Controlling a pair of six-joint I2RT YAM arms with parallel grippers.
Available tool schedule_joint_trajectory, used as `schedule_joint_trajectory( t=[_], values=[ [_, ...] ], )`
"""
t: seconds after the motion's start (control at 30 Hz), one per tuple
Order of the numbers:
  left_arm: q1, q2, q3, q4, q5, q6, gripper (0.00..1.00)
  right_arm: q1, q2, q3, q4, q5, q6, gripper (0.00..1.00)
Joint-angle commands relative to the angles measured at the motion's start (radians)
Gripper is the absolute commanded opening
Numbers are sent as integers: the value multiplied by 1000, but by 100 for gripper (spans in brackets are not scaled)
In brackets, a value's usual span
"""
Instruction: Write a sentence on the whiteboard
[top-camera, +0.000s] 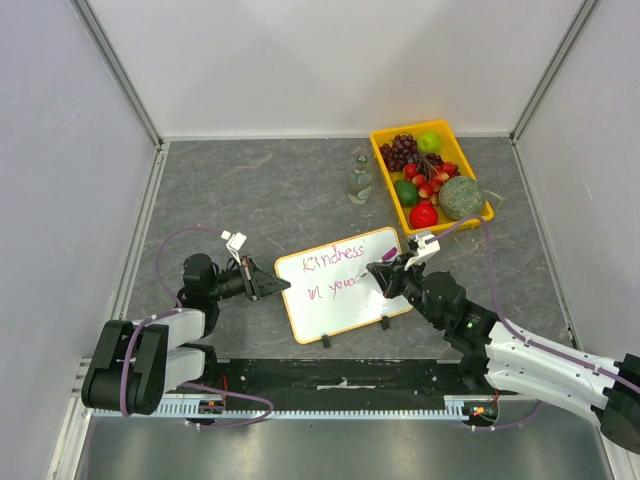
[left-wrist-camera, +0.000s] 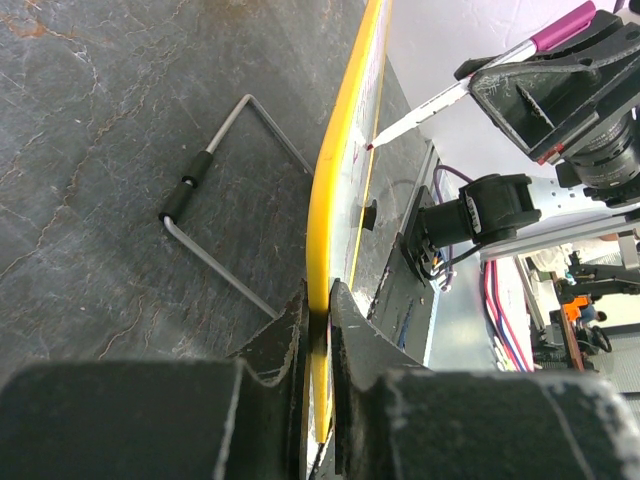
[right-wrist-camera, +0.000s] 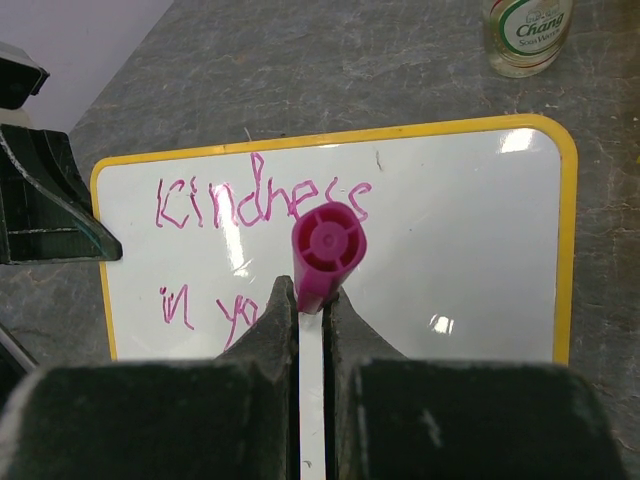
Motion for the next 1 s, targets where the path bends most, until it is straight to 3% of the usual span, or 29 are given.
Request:
schedule_joint_trajectory(
  t=[0.0, 0.57, 0.97],
  values=[
    [-1, 11, 11, 2, -7, 9, 2, -8, 6, 33, 5, 82, -10, 0],
    [-1, 10, 11, 2, -7, 11, 2, -18, -17, 38, -12, 103, -5, 0],
    [-1, 10, 10, 4, -9, 11, 2, -18, -49, -2, -51, 34, 7, 0]
  ],
)
